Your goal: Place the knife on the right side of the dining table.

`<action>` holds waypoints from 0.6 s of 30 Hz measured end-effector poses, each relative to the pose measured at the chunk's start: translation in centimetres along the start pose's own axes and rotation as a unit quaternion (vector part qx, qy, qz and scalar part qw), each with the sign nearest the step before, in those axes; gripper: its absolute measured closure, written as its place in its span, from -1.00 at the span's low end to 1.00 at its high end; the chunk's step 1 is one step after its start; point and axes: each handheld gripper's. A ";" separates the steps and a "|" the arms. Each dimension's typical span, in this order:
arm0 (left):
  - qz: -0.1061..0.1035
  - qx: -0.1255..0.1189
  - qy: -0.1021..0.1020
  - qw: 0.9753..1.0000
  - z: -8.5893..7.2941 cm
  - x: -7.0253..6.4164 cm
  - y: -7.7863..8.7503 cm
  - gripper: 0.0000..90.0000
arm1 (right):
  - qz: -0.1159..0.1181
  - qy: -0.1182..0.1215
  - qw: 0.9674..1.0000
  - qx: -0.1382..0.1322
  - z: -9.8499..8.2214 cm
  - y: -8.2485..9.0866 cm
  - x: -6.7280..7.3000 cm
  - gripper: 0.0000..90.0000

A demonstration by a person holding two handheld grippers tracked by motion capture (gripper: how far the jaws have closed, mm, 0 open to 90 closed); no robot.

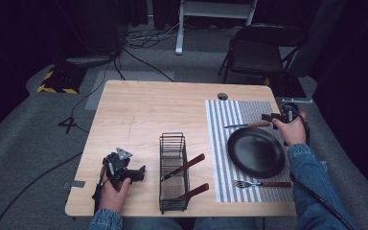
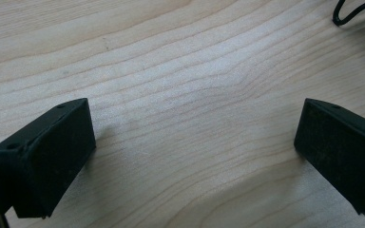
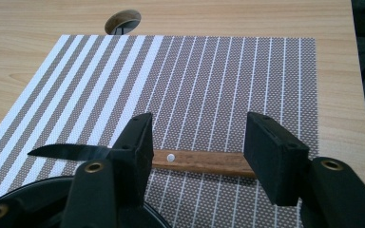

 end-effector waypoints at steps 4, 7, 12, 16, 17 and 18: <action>0.000 0.000 0.000 1.000 0.0 0.0 0.0 -1.00 | 0.002 -0.002 1.000 0.008 0.1 -0.7 0.0 -0.04; 0.000 0.000 0.000 1.000 0.0 0.0 0.0 -1.00 | -0.001 -0.002 1.000 0.018 -0.1 -1.6 0.1 -0.06; 0.000 0.000 0.000 1.000 0.0 0.0 0.0 -1.00 | -0.002 -0.009 0.999 0.032 -0.2 -2.7 0.3 -0.02; 0.000 0.000 0.000 1.000 0.0 0.0 0.0 -1.00 | -0.003 -0.017 0.999 0.039 -0.3 -3.2 0.3 -0.03; 0.000 0.000 0.000 1.000 0.0 0.0 0.0 -1.00 | -0.004 -0.018 0.999 0.042 -0.3 -3.3 0.3 -0.03; 0.000 0.000 0.000 1.000 0.0 0.0 0.0 -1.00 | -0.005 -0.018 0.999 0.043 -0.3 -3.3 0.3 -0.04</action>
Point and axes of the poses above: each handheld gripper's, and its own axes: y roughly backward along the jaws, z roughly out of its top, x roughly to its left, and after that the axes turned 7 degrees about z, right-handed
